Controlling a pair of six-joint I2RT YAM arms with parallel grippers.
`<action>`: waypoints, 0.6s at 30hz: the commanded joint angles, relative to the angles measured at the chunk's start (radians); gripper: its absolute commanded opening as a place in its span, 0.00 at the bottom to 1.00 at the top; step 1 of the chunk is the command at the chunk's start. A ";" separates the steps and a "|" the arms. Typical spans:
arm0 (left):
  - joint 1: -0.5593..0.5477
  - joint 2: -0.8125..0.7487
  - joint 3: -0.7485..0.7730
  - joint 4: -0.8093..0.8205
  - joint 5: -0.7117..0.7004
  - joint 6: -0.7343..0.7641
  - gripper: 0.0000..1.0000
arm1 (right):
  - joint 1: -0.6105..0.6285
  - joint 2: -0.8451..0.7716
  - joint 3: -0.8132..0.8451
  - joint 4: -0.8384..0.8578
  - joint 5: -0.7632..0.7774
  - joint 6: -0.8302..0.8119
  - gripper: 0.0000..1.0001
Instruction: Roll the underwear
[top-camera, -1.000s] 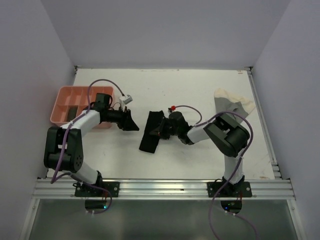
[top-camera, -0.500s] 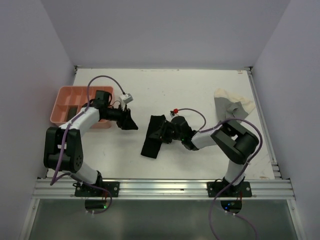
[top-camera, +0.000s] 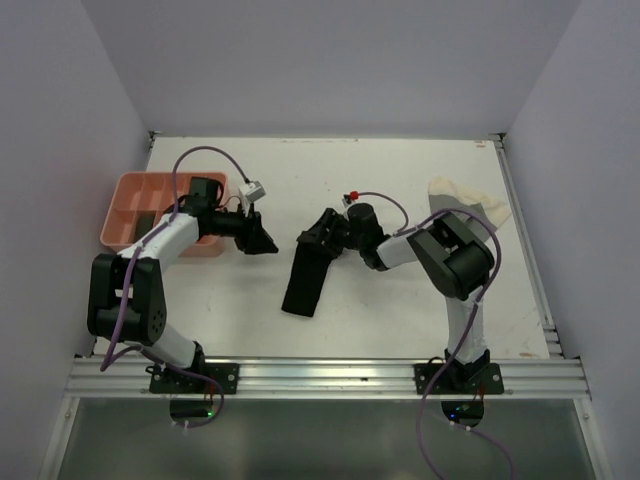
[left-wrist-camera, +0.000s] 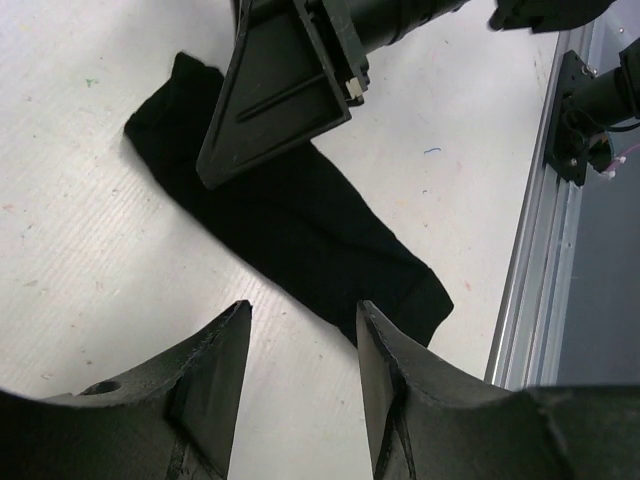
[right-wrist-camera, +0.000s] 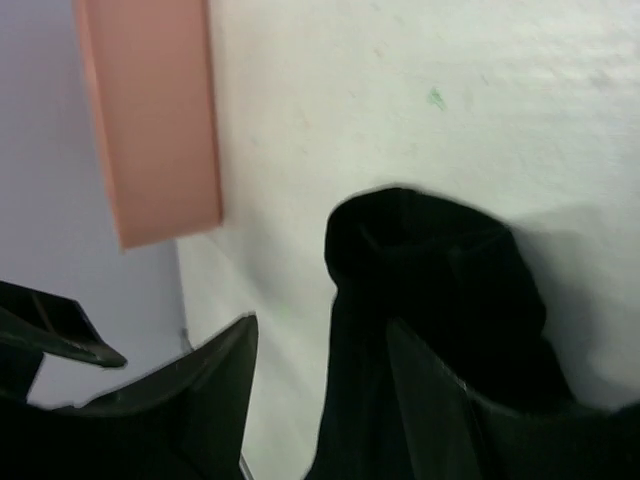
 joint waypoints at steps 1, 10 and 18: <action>0.005 -0.007 0.023 0.102 0.044 -0.047 0.51 | -0.003 0.102 0.037 0.114 -0.091 0.074 0.61; 0.005 -0.001 0.016 0.069 0.046 -0.009 0.53 | -0.017 0.078 0.018 0.128 -0.144 0.060 0.62; 0.005 -0.026 -0.013 0.113 0.058 -0.035 0.53 | -0.027 0.071 0.217 -0.013 -0.189 -0.023 0.61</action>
